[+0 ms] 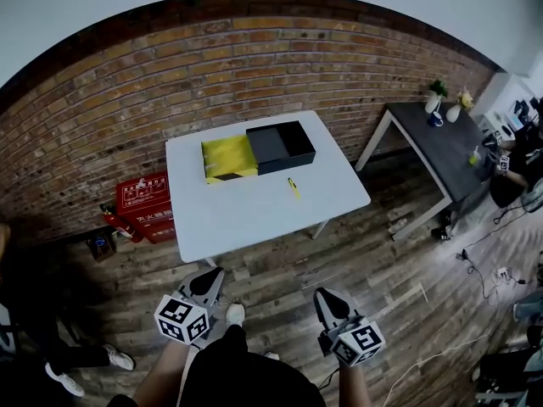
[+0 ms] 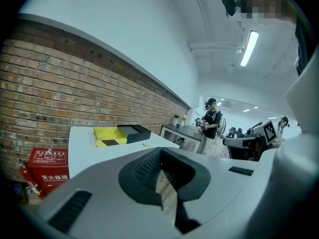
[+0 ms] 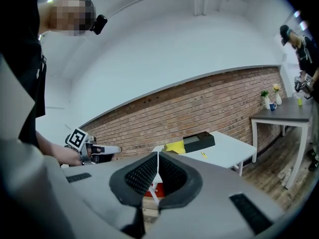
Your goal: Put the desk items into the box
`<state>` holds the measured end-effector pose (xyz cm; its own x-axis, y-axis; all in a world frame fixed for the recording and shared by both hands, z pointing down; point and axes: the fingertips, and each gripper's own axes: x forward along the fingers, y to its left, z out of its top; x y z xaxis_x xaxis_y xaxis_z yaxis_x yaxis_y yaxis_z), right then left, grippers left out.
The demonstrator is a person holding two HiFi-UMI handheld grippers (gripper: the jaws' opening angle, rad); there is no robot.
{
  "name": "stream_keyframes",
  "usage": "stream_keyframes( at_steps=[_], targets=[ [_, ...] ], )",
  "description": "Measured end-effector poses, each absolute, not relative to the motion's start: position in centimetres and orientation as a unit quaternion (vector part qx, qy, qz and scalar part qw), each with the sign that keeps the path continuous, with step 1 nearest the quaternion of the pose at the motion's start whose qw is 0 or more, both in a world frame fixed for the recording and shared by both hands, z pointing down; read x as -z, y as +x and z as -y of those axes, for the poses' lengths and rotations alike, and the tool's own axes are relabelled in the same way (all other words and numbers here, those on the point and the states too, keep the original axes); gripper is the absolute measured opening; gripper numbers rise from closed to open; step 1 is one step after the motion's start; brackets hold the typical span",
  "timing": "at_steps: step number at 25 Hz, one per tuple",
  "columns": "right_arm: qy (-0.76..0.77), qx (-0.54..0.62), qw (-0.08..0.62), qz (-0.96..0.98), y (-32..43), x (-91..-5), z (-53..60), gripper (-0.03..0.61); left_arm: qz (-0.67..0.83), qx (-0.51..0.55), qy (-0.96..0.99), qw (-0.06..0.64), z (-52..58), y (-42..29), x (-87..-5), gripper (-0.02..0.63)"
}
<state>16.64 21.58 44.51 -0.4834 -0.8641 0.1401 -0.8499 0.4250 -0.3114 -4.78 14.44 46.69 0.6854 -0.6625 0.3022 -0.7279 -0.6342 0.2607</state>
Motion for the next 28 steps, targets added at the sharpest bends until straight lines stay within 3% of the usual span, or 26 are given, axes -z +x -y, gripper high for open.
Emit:
stream_keyframes(
  at_steps=[13, 28],
  targets=[
    [-0.547, 0.158, -0.019, -0.822, 12.9, -44.3, -10.8, 0.023, 0.344, -0.083, 0.917, 0.183, -2.2, -8.4, -46.6, 0.014],
    [-0.545, 0.193, 0.010, -0.816, 10.8, -45.1, -3.0, 0.023, 0.342, -0.083, 0.914, 0.201, 3.9, -10.1, -48.0, 0.014]
  ],
)
